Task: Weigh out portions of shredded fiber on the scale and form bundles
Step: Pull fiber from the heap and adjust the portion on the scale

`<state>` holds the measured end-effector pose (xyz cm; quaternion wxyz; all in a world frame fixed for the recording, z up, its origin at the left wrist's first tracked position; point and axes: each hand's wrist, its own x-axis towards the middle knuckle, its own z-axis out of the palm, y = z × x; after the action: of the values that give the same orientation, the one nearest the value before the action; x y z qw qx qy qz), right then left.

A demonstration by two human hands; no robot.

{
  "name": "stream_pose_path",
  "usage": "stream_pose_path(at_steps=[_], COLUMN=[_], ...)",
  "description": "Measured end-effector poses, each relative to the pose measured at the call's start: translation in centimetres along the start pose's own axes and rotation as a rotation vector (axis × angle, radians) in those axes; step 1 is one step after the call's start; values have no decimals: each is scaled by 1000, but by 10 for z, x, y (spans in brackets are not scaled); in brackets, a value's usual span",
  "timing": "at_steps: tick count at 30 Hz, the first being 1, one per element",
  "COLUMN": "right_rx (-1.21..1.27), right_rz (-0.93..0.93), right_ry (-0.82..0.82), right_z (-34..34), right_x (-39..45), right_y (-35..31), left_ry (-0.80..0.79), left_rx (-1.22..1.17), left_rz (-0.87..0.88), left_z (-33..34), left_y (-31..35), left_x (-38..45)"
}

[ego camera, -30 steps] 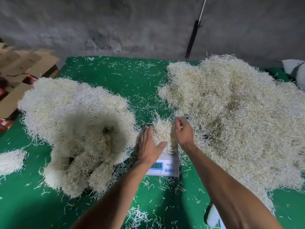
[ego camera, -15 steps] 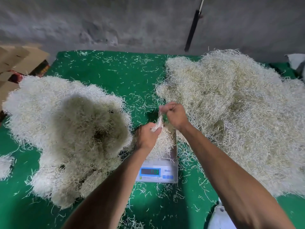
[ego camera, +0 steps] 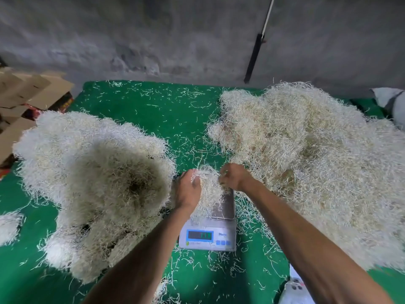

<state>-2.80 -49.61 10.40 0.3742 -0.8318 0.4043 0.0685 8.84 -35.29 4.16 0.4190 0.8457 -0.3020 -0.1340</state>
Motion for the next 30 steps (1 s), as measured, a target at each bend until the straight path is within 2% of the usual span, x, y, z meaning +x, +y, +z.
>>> stream_pose_path(at_steps=[2,3,5,7,9,11,12,13,14,17,18,20,22,24,27,30], right_rx=[-100,-39,287,758,1113,1275,1229,1098,898,175,-29,-273,-299,-174,2,3], right_rz=[16,37,107,194,246,272,312,358,382,363,337,269,204,198,225,246], right_ry=[75,119,275,490,743,968,1002,963,847,344,271,307,372,384,352,283], right_z=[2,-2,-19,-42,-61,-66,-64,-58,-49,-21,-12,0,10,24,57,108], right_x=[0,2,3,4,2,-1,-3,-5,-7,-12,-12,-10,-9,-9,-21,-54], right_y=[14,20,28,36,46,60,67,75,82,96,97,91,80,74,84,116], left_ry=[-19,-31,-44,-59,-58,-34,-22,-12,-2,64,95,138,152,148,137,115], left_rx=[0,-1,11,18,32,44,34,28,37,133,150,134,114,93,109,117], left_rz=[-11,-17,-16,-12,1,11,7,5,9,66,89,116,124,135,122,16], left_z=[-3,-4,-4,-2,-1,0,0,0,-2,-4,-5,-6,-8,-14,-24,-27], left_y=[-1,-2,-7,-14,-17,-17,-15,-13,-11,-6,-5,-3,-2,-7,-23,-52], left_x=[2,2,1,0,-3,-5,-6,-6,-7,-10,-11,-13,-13,-15,-28,-57])
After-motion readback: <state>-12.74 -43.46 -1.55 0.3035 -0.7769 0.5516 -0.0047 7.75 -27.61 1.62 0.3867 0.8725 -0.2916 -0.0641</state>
